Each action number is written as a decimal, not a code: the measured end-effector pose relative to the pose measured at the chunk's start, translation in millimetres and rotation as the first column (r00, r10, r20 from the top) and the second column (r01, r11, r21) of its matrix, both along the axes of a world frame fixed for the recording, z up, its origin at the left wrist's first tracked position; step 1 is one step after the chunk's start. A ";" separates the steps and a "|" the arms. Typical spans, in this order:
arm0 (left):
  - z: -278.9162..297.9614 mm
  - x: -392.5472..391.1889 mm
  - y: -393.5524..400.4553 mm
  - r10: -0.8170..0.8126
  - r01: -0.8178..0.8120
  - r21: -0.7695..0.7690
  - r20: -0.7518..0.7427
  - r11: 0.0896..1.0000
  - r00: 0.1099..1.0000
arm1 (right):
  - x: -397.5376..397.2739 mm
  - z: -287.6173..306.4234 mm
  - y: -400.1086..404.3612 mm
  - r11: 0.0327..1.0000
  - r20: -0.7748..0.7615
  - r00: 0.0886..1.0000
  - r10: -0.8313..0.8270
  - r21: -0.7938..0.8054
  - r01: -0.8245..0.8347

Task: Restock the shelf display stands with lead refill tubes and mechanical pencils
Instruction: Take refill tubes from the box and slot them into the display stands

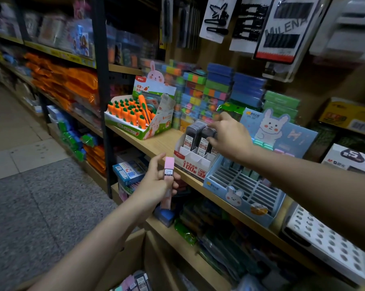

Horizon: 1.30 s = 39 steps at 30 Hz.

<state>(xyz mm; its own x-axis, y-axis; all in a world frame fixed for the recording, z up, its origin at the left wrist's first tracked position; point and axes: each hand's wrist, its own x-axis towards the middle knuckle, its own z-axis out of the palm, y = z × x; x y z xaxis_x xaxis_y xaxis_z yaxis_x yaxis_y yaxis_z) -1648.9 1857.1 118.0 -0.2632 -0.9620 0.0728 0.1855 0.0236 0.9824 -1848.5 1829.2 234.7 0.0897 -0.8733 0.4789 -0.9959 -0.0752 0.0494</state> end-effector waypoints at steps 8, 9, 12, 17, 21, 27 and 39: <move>10.0 -14.2 19.0 -0.106 0.106 -0.006 -0.040 0.994 0.994 | 10.8 -28.3 75.9 0.947 0.555 0.810 0.192 0.110 -0.300; 10.7 -17.9 23.5 -0.157 0.156 -0.018 -0.015 0.988 0.988 | 12.7 -34.0 84.7 0.943 0.630 0.758 0.170 0.119 -0.311; 10.2 -30.1 35.9 -0.260 0.263 -0.066 0.047 0.963 0.964 | 12.7 -39.5 105.9 0.953 0.709 0.695 0.123 0.112 -0.283; 10.6 -48.4 46.3 -0.251 0.284 -0.145 0.211 0.948 0.945 | -12.0 -1.6 131.7 0.958 0.662 0.747 0.059 0.172 -0.228; 20.1 -61.5 57.1 -0.085 0.286 -0.402 0.448 0.870 0.890 | -48.0 44.5 141.6 0.992 0.600 0.800 0.019 0.085 -0.088; 21.3 -72.3 65.0 0.045 0.486 -0.510 0.721 0.710 0.691 | -87.0 60.9 155.9 0.996 0.191 0.978 -0.090 0.035 0.085; -8.1 -62.8 48.8 0.168 0.530 -0.515 0.805 0.674 0.569 | -99.8 33.7 126.3 0.963 0.041 0.962 -0.270 0.028 0.269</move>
